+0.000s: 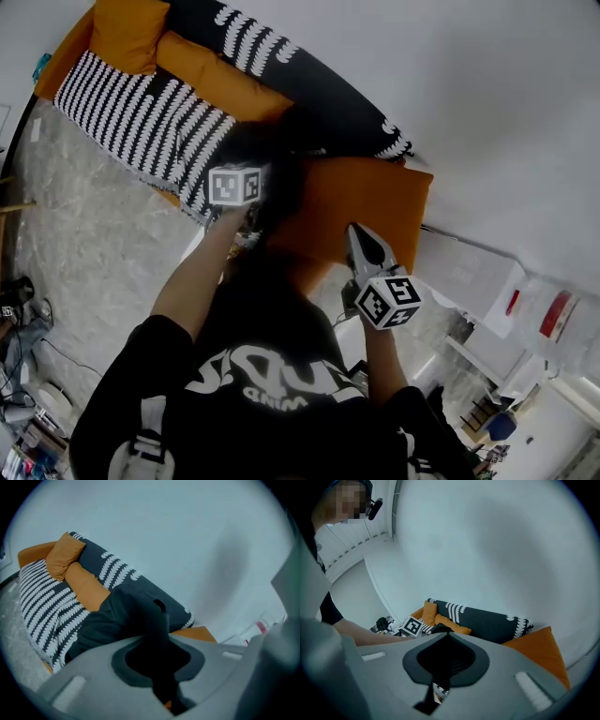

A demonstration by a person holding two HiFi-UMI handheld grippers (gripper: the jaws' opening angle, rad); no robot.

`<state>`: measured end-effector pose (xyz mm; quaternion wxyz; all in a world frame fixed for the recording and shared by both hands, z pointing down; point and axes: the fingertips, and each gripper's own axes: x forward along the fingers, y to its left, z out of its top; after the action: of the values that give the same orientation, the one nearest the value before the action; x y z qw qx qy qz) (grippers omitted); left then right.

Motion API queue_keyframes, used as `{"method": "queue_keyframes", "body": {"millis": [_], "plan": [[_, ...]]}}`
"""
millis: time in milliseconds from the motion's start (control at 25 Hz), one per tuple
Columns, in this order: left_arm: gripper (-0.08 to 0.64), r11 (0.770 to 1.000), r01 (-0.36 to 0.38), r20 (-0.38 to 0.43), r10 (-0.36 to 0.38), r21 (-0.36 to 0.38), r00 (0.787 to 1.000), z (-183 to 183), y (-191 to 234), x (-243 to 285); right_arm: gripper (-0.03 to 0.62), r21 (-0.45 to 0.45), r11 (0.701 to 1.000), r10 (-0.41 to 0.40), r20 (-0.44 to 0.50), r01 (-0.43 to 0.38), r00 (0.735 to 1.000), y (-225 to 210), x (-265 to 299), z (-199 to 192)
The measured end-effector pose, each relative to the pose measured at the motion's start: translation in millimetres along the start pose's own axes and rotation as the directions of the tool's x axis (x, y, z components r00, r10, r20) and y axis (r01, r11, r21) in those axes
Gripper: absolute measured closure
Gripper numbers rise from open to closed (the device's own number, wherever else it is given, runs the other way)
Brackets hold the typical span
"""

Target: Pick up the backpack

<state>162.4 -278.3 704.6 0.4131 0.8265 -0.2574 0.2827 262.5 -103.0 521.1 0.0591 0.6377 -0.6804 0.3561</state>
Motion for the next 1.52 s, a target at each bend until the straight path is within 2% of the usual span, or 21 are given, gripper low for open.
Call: {"method": "queue_keyframes", "body": {"millis": [120, 280, 400, 600, 800, 1000, 1280, 1520], "plan": [[0.503, 0.999, 0.031, 0.005, -0.031, 0.007, 1.000, -2.3, 4.2, 1.3, 0.591, -0.005, 1.000, 0.000, -0.003, 0.000, 1.000, 0.2, 2.3, 1.5], [0.500, 0.999, 0.035, 0.030, -0.034, -0.033, 0.999, -5.6, 11.4, -0.1, 0.591, -0.004, 1.000, -0.001, -0.005, 0.001, 1.000, -2.2, 2.6, 0.2], [0.503, 0.994, 0.104, 0.062, -0.101, -0.036, 0.993, -5.1, 0.6, -2.2, 0.591, -0.003, 1.000, -0.001, -0.006, 0.001, 1.000, -3.2, 2.8, -0.1], [0.514, 0.982, 0.189, 0.112, -0.187, -0.007, 0.976, 1.2, -18.3, -16.1, 0.591, -0.012, 1.000, -0.003, -0.006, 0.003, 1.000, -5.7, 4.5, 1.1], [0.520, 0.974, 0.224, 0.126, -0.227, 0.037, 0.966, -1.3, -41.1, -42.1, 0.591, -0.017, 1.000, -0.009, 0.007, 0.009, 1.000, -9.3, -2.3, 4.1], [0.525, 0.969, 0.242, 0.152, -0.247, 0.051, 0.957, 2.4, -49.6, -69.4, 0.589, -0.026, 1.000, -0.008, 0.028, 0.009, 1.000, -7.1, -7.5, 8.4], [0.528, 0.972, 0.234, 0.219, -0.223, -0.028, 0.950, 9.6, -49.5, -108.5, 0.591, -0.041, 0.999, 0.005, 0.049, -0.003, 0.999, 4.9, -15.2, 9.5], [0.531, 0.970, 0.238, 0.266, -0.218, -0.045, 0.939, 8.9, -50.7, -155.3, 0.591, -0.054, 0.998, 0.017, 0.068, -0.014, 0.998, 23.0, -25.5, 5.9]]}}
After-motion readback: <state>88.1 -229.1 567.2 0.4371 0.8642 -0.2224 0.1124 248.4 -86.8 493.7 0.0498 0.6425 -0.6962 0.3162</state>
